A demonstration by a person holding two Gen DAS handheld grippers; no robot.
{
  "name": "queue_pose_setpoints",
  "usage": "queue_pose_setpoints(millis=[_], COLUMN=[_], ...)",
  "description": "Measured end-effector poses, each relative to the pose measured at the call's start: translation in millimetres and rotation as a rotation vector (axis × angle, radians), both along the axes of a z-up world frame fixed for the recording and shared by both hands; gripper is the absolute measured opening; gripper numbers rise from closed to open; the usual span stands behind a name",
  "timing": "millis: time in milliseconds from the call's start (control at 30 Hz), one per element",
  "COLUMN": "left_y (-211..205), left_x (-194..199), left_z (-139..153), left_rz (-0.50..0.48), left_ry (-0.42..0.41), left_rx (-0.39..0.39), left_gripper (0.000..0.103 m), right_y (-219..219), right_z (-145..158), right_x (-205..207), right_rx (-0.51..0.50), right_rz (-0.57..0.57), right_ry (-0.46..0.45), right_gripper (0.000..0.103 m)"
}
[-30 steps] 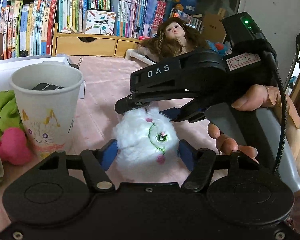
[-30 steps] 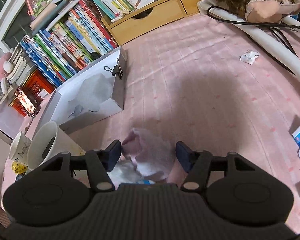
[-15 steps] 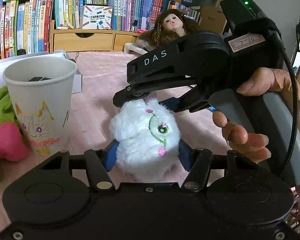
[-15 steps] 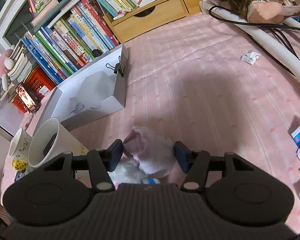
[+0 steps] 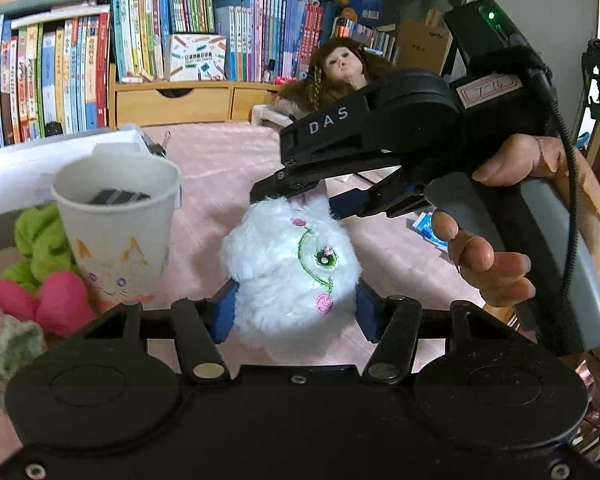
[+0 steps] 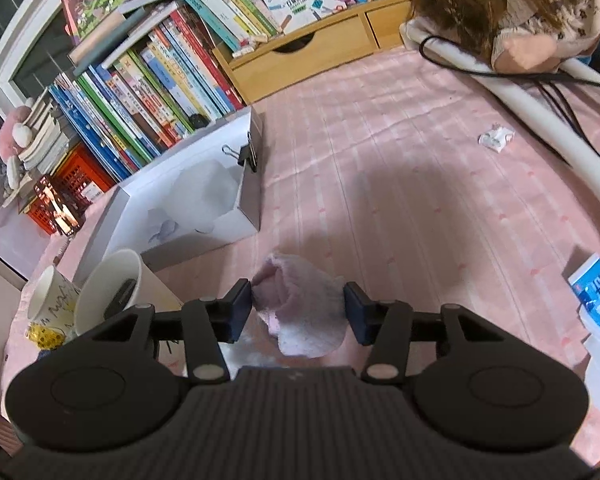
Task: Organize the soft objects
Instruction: 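Grasp the white plush cat with the left gripper while the right gripper grasps the pink fuzzy cloth, then carry the plush cat with the left gripper while the right gripper carries the pink cloth into the white box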
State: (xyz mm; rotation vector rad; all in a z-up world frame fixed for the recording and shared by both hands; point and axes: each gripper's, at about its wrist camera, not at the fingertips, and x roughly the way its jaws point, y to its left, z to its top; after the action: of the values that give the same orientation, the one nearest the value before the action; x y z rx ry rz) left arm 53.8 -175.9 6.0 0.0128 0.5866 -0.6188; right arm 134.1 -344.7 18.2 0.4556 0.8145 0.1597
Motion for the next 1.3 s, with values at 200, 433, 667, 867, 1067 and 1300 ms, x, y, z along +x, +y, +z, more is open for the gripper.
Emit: queue_pose_setpoints(millis=[200,433,667,867,1067,1300], left_y=[17.6,52.5,100.5,142.7,175.9,192.6], left_x=[-3.1,7.2,36.1,79.7,136.1,189.3], left_z=[30.1,79.4,125.6,150.2,147.6,117.7], left_rz=[0.004,0.042,0.151,0.268,0.342,0.37], left_ry=[-0.024,-0.048,-0.065,-0.038,0.107,0.289], left_rx=[0.003,-0.018,-0.025,-0.024,-0.034,-0.056], left_gripper=[0.056,0.056,0.056,0.056,0.056,0.056], right_y=[-1.5,2.5,29.1,56.7,94.7,122.9], right_z=[16.7,48.2,77.3,96.1,108.8,99.6], right_x=[-1.0,6.6,20.5,45.5,75.9,114.6], right_rx=[-0.002,0.005,-0.016,-0.002,-0.038,-0.007], right_rz=[-0.017,-0.024,0.011,0.05,0.092,0.122], right_ry=[-0.04,-0.11,-0.167,-0.172,-0.175,-0.1], right_gripper=[0.054,0.054,0.054,0.055,0.055,0.055])
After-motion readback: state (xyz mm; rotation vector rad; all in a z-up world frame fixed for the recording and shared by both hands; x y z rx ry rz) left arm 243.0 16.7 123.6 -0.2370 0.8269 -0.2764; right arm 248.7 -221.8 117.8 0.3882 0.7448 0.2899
